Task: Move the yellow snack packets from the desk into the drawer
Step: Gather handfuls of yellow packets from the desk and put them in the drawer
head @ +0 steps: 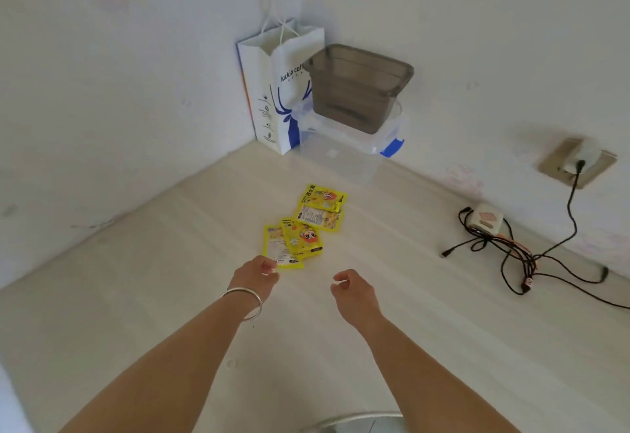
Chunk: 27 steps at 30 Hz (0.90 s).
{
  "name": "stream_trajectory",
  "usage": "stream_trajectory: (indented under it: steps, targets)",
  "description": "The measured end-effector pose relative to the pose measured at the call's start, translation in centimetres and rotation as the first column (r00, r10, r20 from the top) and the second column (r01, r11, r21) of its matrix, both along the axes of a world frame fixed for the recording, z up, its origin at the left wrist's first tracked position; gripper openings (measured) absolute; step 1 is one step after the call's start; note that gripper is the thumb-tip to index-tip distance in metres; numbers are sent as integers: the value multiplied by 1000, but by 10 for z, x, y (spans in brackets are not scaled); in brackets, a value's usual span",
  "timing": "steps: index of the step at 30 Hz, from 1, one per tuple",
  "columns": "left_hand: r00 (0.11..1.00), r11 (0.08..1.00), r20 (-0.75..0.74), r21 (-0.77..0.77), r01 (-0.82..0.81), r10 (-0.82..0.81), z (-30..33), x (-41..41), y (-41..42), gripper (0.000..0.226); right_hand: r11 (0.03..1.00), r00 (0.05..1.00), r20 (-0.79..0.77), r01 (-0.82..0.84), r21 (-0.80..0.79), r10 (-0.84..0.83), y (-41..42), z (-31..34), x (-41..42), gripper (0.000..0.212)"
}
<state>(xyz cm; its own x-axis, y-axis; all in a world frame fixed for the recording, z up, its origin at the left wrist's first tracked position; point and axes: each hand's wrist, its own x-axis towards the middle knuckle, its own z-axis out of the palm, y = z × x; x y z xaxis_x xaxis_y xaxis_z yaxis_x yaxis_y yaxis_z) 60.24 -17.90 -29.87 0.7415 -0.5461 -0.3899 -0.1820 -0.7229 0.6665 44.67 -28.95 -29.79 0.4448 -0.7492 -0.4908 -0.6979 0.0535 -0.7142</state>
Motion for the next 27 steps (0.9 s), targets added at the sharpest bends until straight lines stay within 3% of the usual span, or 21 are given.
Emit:
stream_trajectory:
  steps: [4, 7, 12, 17, 20, 23, 27]
  targets:
    - [998, 989, 28, 139, 43, -47, -13, 19, -13, 29, 994, 992, -57, -108, 20, 109, -26, -8, 34, 30]
    - [997, 987, 39, 144, -71, 66, -21, 31, -32, 33, 967, 965, -81, -254, -28, 251, -50, -12, 58, 36]
    - [967, 955, -4, 155, -251, 255, -30, 43, -52, 48, 924, 929, 6, -369, 99, 370, -73, -25, 92, 52]
    - [909, 922, -158, 115, -370, 385, -36, 54, -65, 53, 799, 785, -180, -601, 11, 593, -74, -41, 117, 71]
    - [889, 924, -252, 132, -360, 382, -36, 59, -76, 48, 757, 747, -141, -653, 23, 649, -66, -43, 126, 74]
    - [890, 935, -288, 121, -332, 354, -37, 64, -84, 32, 799, 801, -3, -598, 69, 599, -63, -46, 136, 69]
    - [869, 923, -314, 93, -374, 384, -42, 74, -89, 30, 915, 938, 196, -329, 233, 287, -69, -41, 148, 53]
